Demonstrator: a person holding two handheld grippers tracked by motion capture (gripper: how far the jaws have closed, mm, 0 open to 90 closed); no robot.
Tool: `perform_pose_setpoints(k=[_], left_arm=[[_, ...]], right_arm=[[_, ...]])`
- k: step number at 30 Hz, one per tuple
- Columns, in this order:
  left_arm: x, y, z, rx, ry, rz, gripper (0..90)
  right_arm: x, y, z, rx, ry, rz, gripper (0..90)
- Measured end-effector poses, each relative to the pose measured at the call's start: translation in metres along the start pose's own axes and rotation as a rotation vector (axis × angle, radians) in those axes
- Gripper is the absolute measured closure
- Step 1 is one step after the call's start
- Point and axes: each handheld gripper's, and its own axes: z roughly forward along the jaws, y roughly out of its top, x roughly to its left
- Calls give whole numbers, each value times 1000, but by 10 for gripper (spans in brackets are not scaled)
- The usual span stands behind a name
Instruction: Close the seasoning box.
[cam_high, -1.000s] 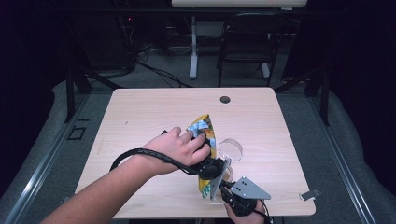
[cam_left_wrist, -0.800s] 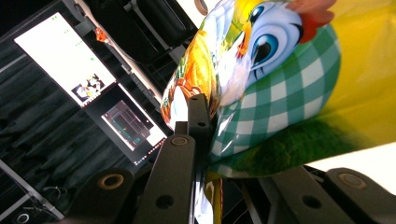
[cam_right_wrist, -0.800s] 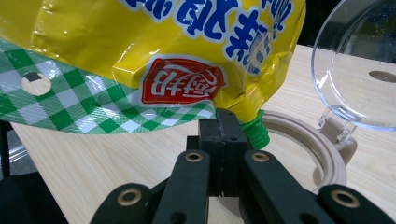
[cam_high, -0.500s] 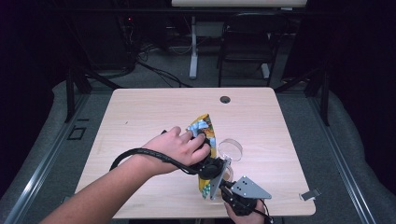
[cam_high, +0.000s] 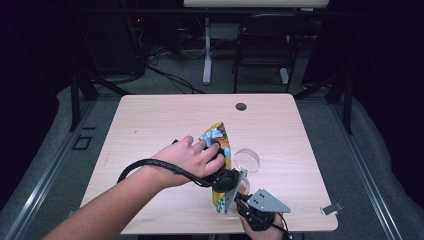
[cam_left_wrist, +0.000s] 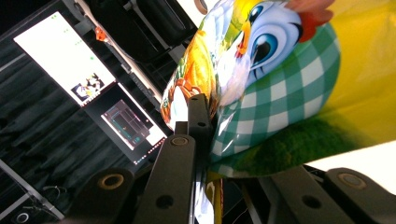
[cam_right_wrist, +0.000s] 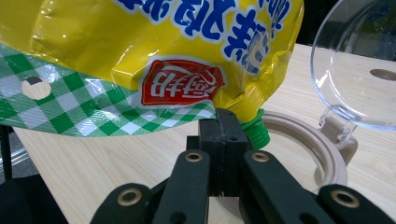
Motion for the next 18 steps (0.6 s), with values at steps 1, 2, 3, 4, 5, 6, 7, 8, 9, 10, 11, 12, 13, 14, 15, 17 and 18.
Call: perform_pose_setpoints(k=[1, 2, 3, 4, 5, 6, 7, 8, 9, 10, 11, 12, 13, 14, 15, 17, 18], left_arm=[[0, 0, 0, 0, 0, 0, 849], [0, 0, 0, 0, 0, 0, 849], [0, 0, 0, 1, 1, 2, 849], [0, 0, 0, 2, 0, 2, 849], [0, 0, 0, 0, 1, 1, 849], [0, 0, 0, 0, -1, 0, 849], [0, 0, 0, 1, 0, 1, 849], [0, 0, 0, 3, -2, 2, 849], [0, 0, 0, 3, 2, 5, 849], [0, 0, 0, 0, 9, 4, 849], [0, 0, 0, -1, 9, 3, 849], [0, 0, 0, -1, 9, 3, 849], [0, 0, 0, -3, 8, 0, 849], [0, 1, 0, -6, 8, -3, 849], [0, 1, 0, -6, 7, -2, 849], [1, 1, 0, -3, 10, 3, 851], [1, 1, 0, -3, 10, 3, 851]], right_arm=[[0, 0, 0, 0, 0, -1, 900], [0, 0, 0, -1, 3, 2, 900], [0, 0, 0, 0, 3, 2, 900], [0, 0, 0, 1, 3, 2, 900], [0, 0, 0, 1, 2, 2, 900], [0, 0, 0, 0, 3, 1, 900], [0, 0, 0, 1, 3, 2, 900], [0, 0, 0, 1, 3, 3, 900], [0, 0, 0, 0, 3, 4, 900], [-1, 0, 0, -1, 2, 3, 900], [-1, 0, 0, -2, 2, 3, 900], [-1, 0, 0, -3, 2, 3, 900], [-1, 0, 0, -2, 1, 3, 900], [-1, 0, 0, -3, 3, 4, 900], [-1, 0, 0, -3, 2, 4, 900], [-1, 0, 0, -2, 5, 5, 900], [-1, 0, 0, -2, 6, 6, 900]])
